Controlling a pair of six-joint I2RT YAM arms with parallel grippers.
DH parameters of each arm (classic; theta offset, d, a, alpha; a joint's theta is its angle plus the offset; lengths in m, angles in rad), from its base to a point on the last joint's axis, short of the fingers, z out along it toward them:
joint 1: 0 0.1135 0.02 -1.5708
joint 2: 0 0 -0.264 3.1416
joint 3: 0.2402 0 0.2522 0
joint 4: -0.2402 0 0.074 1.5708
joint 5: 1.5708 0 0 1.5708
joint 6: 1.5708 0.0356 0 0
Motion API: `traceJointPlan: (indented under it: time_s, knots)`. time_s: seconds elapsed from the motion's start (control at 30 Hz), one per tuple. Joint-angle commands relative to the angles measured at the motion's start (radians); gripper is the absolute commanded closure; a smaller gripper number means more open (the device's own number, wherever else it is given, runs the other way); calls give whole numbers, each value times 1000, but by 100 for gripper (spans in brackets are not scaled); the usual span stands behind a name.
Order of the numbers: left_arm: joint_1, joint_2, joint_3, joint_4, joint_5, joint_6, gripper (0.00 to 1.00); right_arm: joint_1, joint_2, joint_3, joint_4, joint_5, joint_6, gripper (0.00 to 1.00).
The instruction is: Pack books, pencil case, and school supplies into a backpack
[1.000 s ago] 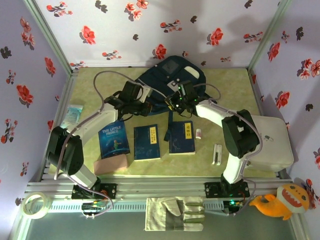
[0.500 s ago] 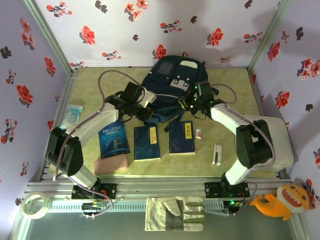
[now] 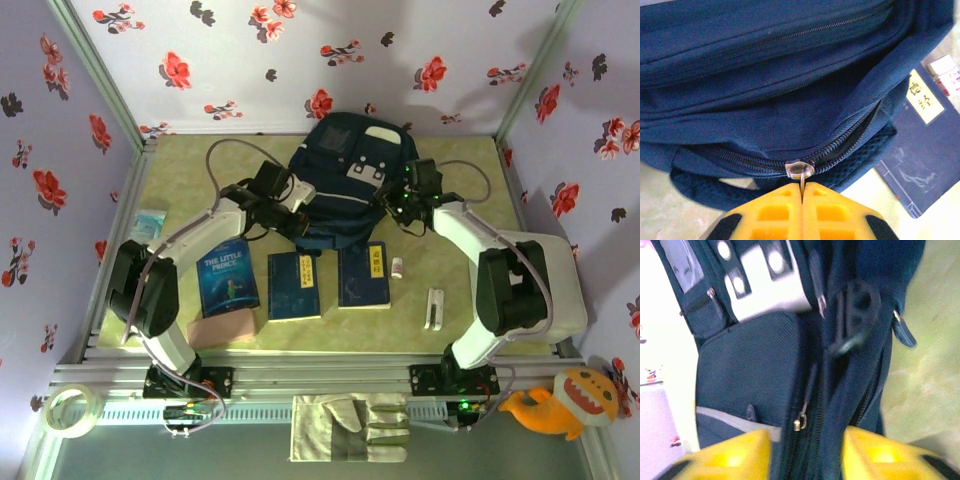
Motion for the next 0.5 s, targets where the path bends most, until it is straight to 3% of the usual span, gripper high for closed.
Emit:
traceJointPlan:
  time_s: [0.0, 0.07, 0.23, 0.47]
  knots:
    - [-38, 27, 98, -6, 55, -3, 100, -11, -136, -23, -19, 91, -15, 47]
    - [-58, 59, 141, -3, 78, -3, 100, 2, -197, -76, -57, 140, 30, 46]
    - [-78, 129, 223, 1, 97, 11, 100, 44, -264, -183, -17, 110, 162, 38]
    - [-88, 155, 231, 11, 112, 19, 100, 129, -178, -183, 36, 73, 281, 36]
